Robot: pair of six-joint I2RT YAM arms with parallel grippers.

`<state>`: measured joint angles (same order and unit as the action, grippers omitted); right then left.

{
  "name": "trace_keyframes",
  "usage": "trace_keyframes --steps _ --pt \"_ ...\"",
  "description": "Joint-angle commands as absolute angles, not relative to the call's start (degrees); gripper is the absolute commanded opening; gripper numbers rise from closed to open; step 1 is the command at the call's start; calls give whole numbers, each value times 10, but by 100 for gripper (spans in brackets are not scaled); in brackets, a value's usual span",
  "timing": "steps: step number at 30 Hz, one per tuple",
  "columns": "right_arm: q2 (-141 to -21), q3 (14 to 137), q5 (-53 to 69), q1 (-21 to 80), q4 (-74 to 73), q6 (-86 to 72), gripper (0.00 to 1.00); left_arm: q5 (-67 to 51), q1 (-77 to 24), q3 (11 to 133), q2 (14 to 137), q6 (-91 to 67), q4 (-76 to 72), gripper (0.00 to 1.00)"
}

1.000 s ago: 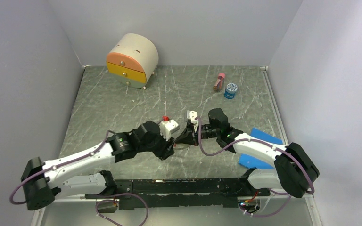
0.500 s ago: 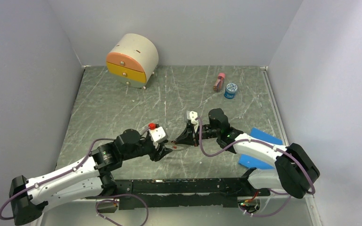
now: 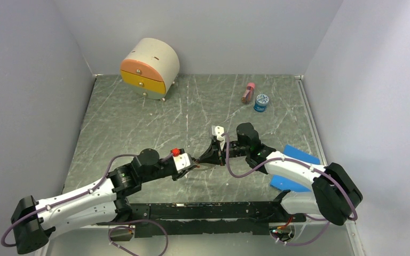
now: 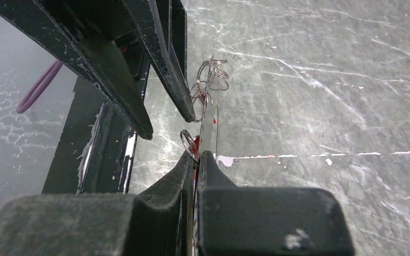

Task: Put the keys on the keyring

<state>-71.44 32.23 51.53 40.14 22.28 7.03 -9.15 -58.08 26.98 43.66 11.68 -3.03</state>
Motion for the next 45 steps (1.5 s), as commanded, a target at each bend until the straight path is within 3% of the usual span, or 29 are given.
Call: trace_keyframes --steps 1,7,14,30,38,40,42,45 --pt "-703 341 532 402 241 78 0 -88 -579 271 454 148 -79 36" --pt "-709 341 534 402 251 73 0 -67 -579 280 480 152 -80 33" --pt "-716 346 536 402 250 74 0 -56 -579 282 489 157 -90 20" --pt "-726 353 528 402 249 72 0 -48 -579 288 510 157 -106 26" --pt "-727 351 518 403 244 74 0 -34 -579 284 496 149 -118 3" --pt "-729 353 513 402 245 72 0 -32 -579 285 494 146 -114 3" --pt "-730 358 511 403 238 71 9 -27 -579 291 492 144 -96 3" --pt "-726 354 505 402 240 70 31 -10 -579 312 488 143 -49 3"
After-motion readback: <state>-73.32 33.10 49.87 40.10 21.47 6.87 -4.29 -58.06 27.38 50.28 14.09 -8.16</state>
